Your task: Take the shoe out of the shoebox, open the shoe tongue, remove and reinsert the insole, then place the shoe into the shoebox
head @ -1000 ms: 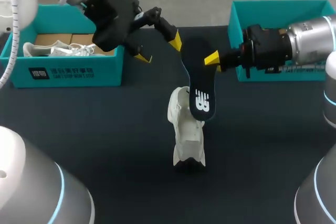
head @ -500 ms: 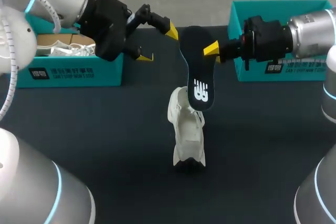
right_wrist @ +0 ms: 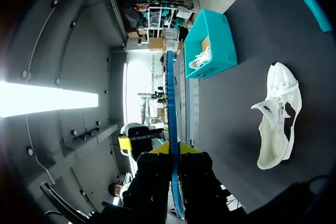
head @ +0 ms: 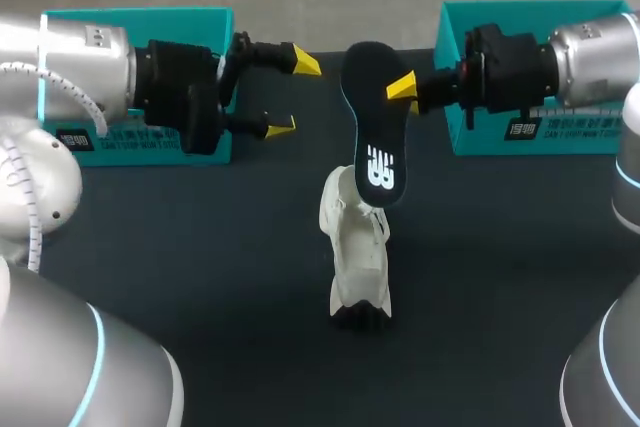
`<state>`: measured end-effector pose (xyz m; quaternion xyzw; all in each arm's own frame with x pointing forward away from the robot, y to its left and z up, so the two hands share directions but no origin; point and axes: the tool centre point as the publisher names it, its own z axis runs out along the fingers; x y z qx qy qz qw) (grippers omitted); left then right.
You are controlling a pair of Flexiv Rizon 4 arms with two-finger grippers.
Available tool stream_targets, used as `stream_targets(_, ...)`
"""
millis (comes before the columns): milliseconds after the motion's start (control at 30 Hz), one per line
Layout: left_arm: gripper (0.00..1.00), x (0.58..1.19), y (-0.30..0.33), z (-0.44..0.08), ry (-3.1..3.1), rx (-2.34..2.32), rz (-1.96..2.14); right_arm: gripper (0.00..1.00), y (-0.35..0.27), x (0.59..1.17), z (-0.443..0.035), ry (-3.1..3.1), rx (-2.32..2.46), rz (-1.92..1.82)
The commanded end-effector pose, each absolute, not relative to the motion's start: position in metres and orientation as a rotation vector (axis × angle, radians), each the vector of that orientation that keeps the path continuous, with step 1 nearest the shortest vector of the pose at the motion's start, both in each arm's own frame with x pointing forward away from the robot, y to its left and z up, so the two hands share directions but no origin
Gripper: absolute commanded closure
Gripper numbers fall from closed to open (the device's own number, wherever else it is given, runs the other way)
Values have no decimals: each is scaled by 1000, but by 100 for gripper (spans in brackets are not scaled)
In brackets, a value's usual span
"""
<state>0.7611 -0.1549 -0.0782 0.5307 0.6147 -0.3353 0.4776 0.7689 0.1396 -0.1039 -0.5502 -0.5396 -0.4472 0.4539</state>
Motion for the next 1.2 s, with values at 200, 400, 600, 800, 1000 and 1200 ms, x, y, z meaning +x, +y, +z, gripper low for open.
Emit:
stream_targets(200,0,759,-157,-85,1267,1069,-978,100,144,766,-97,-1321,-1347,-1119)
stream_targets(400,0,765,-165,-95,1266,1084,-987,100,146,764,-85,-1314,-1331,-1143)
stream_targets(600,0,773,-177,-98,1234,1061,-977,100,154,760,-85,-1312,-1320,-1138)
stream_targets(800,0,777,-191,-96,1193,1038,-975,100,164,755,-89,-1299,-1318,-1123)
stream_targets(1000,21,779,-199,-99,1185,1017,-989,100,171,753,-90,-1295,-1317,-1113)
stream_targets(1200,54,778,-205,-99,1173,1026,-1008,100,171,752,-91,-1295,-1317,-1110)
